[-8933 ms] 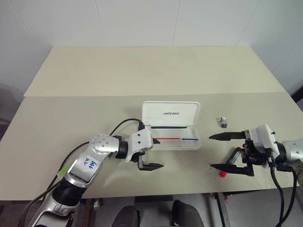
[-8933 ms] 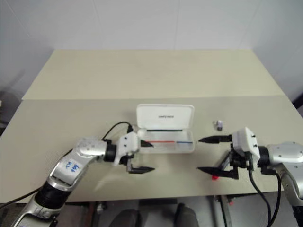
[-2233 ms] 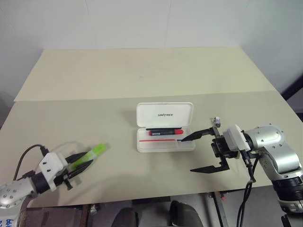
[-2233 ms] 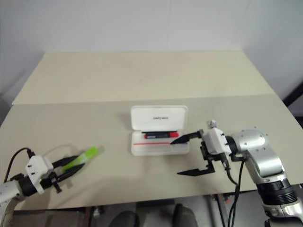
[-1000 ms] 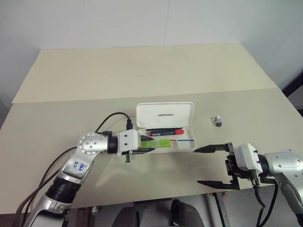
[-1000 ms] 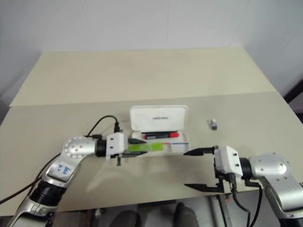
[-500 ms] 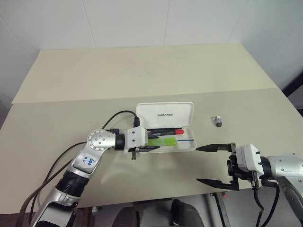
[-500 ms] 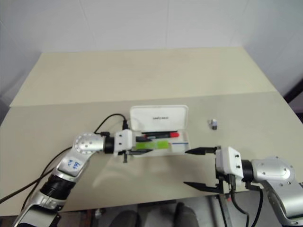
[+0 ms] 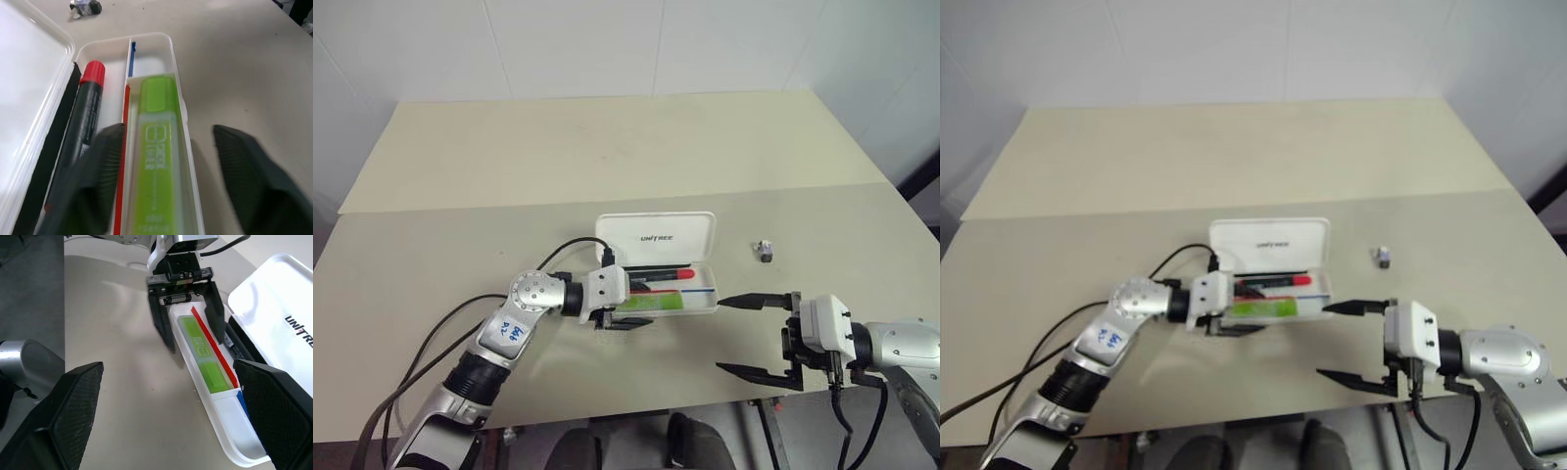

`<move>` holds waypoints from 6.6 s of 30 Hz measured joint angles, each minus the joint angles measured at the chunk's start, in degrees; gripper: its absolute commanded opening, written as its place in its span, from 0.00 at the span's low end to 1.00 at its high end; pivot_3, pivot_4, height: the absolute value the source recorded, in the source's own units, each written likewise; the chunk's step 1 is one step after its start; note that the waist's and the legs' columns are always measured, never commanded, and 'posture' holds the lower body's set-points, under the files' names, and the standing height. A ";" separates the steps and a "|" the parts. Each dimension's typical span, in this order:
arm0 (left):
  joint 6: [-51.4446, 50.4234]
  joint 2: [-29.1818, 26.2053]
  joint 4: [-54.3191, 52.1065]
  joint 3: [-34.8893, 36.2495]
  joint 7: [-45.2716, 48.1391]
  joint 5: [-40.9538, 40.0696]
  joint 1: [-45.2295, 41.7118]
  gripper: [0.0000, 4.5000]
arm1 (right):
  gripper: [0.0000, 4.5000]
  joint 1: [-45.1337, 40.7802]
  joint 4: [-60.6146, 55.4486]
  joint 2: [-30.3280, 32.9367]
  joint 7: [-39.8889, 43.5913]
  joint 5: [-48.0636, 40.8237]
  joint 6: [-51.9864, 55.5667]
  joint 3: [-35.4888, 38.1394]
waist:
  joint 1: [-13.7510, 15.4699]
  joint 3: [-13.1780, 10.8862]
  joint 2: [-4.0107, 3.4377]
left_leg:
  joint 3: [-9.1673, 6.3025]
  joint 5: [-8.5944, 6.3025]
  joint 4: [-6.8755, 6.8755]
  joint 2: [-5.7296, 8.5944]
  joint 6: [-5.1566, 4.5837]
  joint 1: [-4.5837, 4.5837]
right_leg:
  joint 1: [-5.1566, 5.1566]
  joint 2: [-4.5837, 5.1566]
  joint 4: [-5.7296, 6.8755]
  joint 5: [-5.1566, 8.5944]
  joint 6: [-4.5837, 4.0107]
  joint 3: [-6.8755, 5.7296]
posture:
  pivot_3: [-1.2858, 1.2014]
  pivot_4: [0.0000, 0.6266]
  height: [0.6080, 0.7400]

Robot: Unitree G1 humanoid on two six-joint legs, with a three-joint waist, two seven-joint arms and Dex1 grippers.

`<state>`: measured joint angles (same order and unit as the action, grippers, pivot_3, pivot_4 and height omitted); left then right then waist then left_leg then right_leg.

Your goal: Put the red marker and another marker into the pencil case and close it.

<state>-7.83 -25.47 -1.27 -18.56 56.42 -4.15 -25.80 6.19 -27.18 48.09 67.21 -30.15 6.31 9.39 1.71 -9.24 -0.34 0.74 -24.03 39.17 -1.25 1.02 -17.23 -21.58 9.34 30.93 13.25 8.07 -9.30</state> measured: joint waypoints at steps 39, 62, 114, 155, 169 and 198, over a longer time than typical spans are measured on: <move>-5.38 -15.79 -12.68 21.04 5.78 -19.39 3.90 0.99 | 1.00 -17.07 18.05 -29.60 -55.95 22.24 17.42 -2.19 | -1.25 -0.06 -0.14 | -0.01 0.00 -0.09 -0.07 0.00 0.04 | -0.15 -0.08 0.03 0.01 -0.02 0.04 | 0.52 0.24 1.00; -6.44 -15.75 -14.14 22.03 4.13 -19.45 3.52 1.00 | 0.08 -23.77 28.74 -31.71 -60.91 25.64 16.16 -2.14 | -2.08 -0.07 -0.15 | 0.00 0.00 -0.12 -0.15 0.01 0.03 | -0.20 -0.15 0.05 0.01 -0.02 0.09 | 0.52 0.24 1.00; -8.44 -13.69 -21.00 20.45 1.20 -20.60 12.57 1.00 | 0.08 -34.01 40.08 -9.33 15.98 13.12 -11.72 -18.16 | -1.04 -0.08 -0.12 | 0.07 -0.01 -0.03 -0.28 0.01 0.06 | -0.07 -0.26 -0.10 0.01 -0.02 0.01 | 0.52 0.24 1.00; 1.28 -14.03 -8.80 24.93 2.87 -20.12 11.32 0.91 | 1.00 -30.01 36.23 -3.04 12.88 5.51 -5.75 -3.84 | -1.57 -0.08 -0.14 | 0.12 -0.04 0.00 -0.39 0.06 0.06 | -0.09 -0.37 -0.11 0.01 -0.03 0.04 | 0.52 0.24 1.00; 9.56 -11.27 4.84 25.73 1.75 -17.89 9.26 0.01 | 1.00 -25.19 31.91 -1.82 12.25 5.14 -6.40 -2.10 | -1.63 -0.08 -0.13 | 0.17 -0.04 -0.01 -0.40 0.06 0.07 | -0.09 -0.39 -0.10 0.00 -0.02 0.03 | 0.52 0.24 1.00; 10.50 2.56 17.97 18.05 -8.42 -8.18 -5.17 0.01 | 1.00 -28.32 30.42 -9.14 3.21 0.41 2.29 -2.34 | -1.47 -0.03 -0.04 | 0.21 -0.04 0.01 -0.39 0.06 0.09 | -0.08 -0.40 -0.08 -0.01 -0.01 -0.01 | 0.52 0.24 1.00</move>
<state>2.66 -22.91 16.70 -0.51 48.00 -12.33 -30.97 -22.13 3.24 38.96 70.42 -29.74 8.61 7.05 0.24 -9.27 -0.38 0.95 -24.06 39.19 -1.65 1.08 -17.14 -21.66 8.94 30.85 13.24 8.06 -9.30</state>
